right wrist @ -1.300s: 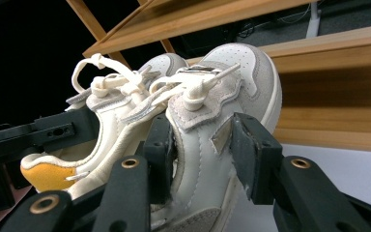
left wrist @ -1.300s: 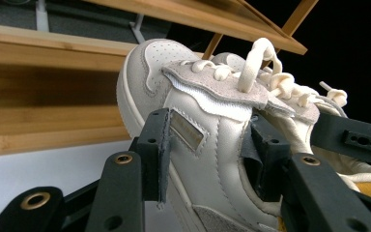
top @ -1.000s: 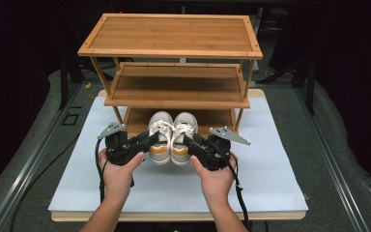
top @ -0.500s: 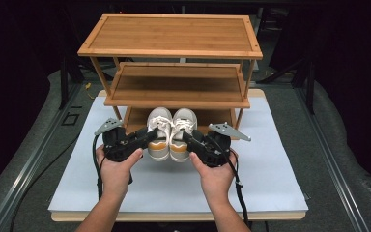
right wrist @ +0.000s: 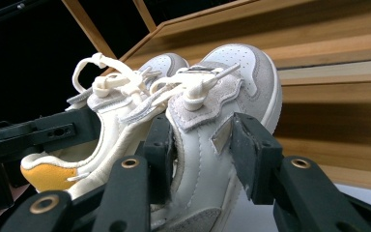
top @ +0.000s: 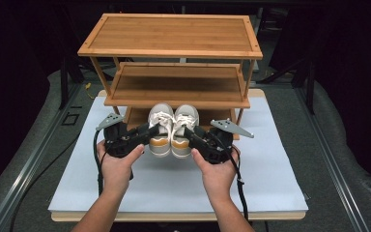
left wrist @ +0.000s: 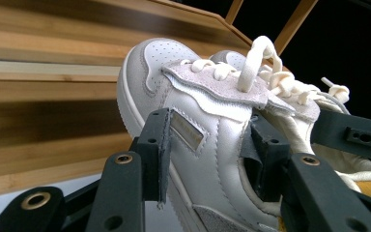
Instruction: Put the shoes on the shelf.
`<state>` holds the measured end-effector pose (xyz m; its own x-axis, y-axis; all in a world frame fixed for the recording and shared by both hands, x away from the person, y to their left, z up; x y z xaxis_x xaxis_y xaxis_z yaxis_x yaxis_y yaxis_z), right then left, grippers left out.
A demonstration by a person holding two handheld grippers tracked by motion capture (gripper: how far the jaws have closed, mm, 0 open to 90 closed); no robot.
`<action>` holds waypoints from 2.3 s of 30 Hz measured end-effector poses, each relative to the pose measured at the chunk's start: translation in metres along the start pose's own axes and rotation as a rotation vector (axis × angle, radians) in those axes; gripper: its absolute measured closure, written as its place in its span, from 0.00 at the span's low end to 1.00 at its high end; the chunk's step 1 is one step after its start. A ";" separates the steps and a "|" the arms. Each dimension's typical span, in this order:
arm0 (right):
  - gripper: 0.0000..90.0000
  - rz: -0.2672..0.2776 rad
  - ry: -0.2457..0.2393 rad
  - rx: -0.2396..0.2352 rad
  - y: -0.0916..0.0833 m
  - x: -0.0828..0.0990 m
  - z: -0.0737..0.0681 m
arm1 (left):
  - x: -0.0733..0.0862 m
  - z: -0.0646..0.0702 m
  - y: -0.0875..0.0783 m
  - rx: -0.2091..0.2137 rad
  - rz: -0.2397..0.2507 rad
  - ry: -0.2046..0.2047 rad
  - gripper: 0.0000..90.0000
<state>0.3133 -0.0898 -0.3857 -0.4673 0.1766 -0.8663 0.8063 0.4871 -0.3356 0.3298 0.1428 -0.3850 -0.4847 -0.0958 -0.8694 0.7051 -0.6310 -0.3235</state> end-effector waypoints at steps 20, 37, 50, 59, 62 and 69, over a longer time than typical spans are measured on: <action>0.68 -0.012 -0.019 0.014 0.014 -0.033 0.003 | -0.033 -0.006 0.016 0.005 0.015 -0.005 0.64; 0.68 -0.019 -0.013 0.020 0.038 -0.060 0.014 | -0.061 -0.019 0.043 0.003 0.002 -0.011 0.64; 0.68 -0.013 -0.003 0.020 0.065 -0.076 0.025 | -0.075 -0.037 0.063 0.005 -0.001 -0.041 0.64; 0.68 -0.011 0.024 0.005 0.077 -0.079 0.032 | -0.080 -0.045 0.071 0.004 -0.011 -0.045 0.64; 0.68 -0.018 0.021 0.009 0.081 -0.079 0.033 | -0.079 -0.048 0.073 0.001 -0.015 -0.050 0.64; 0.68 -0.032 0.030 0.013 0.089 -0.081 0.036 | -0.079 -0.052 0.081 -0.003 -0.024 -0.063 0.64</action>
<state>0.4365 -0.0916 -0.3585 -0.5037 0.1866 -0.8435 0.7951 0.4819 -0.3683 0.4524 0.1398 -0.3616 -0.5328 -0.1286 -0.8364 0.6944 -0.6313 -0.3453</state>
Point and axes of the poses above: each handheld gripper's, and its own axes: y roughly forward along the jaws, x roughly out of its underside, z roughly to its right, the point moved 2 cm from there along y, roughly forward along the jaws, and after that the axes turned 2 degrees about x, right-handed, at the moved point
